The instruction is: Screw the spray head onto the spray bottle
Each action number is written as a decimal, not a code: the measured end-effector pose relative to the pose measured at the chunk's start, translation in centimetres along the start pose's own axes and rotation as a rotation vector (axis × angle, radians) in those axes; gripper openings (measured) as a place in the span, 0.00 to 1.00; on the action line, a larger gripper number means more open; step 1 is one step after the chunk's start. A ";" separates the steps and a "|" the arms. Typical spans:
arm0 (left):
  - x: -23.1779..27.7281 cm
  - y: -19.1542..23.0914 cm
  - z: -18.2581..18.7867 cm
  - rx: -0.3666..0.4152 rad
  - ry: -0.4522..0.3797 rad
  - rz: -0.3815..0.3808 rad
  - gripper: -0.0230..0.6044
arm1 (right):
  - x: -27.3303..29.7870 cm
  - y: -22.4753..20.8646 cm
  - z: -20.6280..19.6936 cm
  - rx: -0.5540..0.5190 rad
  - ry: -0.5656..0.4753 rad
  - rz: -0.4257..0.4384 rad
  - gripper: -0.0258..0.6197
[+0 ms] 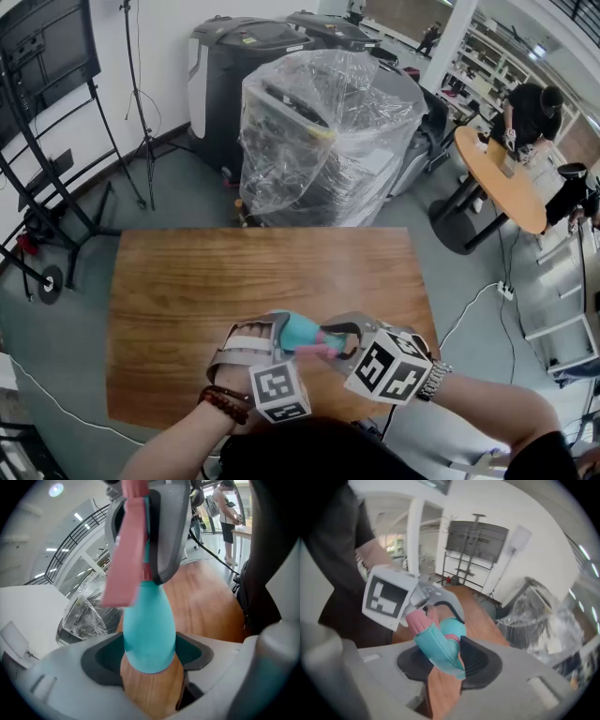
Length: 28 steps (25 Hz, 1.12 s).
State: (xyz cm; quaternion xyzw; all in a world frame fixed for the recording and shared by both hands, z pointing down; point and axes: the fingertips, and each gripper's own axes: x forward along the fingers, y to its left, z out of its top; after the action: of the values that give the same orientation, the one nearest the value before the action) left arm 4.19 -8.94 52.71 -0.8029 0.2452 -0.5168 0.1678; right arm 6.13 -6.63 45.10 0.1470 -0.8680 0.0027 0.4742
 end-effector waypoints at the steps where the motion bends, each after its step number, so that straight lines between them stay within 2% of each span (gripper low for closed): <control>1: 0.1 0.1 -0.1 -0.001 0.007 0.009 0.62 | 0.1 -0.5 0.0 0.142 -0.018 0.004 0.23; 3: 0.3 0.2 -0.3 0.004 0.023 0.027 0.62 | 0.4 -1.3 -0.4 0.435 -0.057 0.024 0.23; 6: 0.7 0.3 -0.8 0.025 0.049 0.056 0.62 | 0.9 -2.1 -1.2 0.886 -0.137 0.106 0.23; 8: 1.1 0.2 -0.9 0.034 0.061 0.060 0.62 | 1.3 -2.3 -1.7 1.086 -0.186 0.163 0.23; 9: 1.2 0.0 -0.9 0.034 0.064 0.054 0.62 | 1.4 -2.3 -1.8 1.127 -0.198 0.177 0.23; 12: 1.5 -0.7 -0.9 0.020 0.055 0.025 0.62 | 1.6 -1.9 -1.9 1.105 -0.199 0.182 0.24; 13: 1.5 -0.9 -0.8 0.011 0.047 0.016 0.62 | 1.6 -1.8 -1.7 1.081 -0.199 0.185 0.26; 15: 1.5 -1.2 -0.6 -0.012 0.027 -0.006 0.62 | 1.4 -1.7 -1.3 1.026 -0.206 0.188 0.39; 18: 1.6 -1.3 -0.8 -0.047 0.005 -0.032 0.62 | 0.7 -1.9 -0.9 0.935 -0.216 0.169 0.46; 26: 1.5 -0.8 -0.8 -0.116 -0.073 -0.059 0.62 | -2.6 -2.4 -1.4 0.766 -0.228 0.125 0.49; 28: 1.6 -0.7 -1.0 -0.123 -0.081 -0.071 0.62 | -3.9 -2.7 -1.2 0.671 -0.228 0.091 0.50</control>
State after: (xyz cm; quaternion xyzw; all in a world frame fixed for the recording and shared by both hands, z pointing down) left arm 3.94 -9.31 54.65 -0.8400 0.2408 -0.4737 0.1097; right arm 9.82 -8.06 42.22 0.2550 -0.8718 0.2923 0.2992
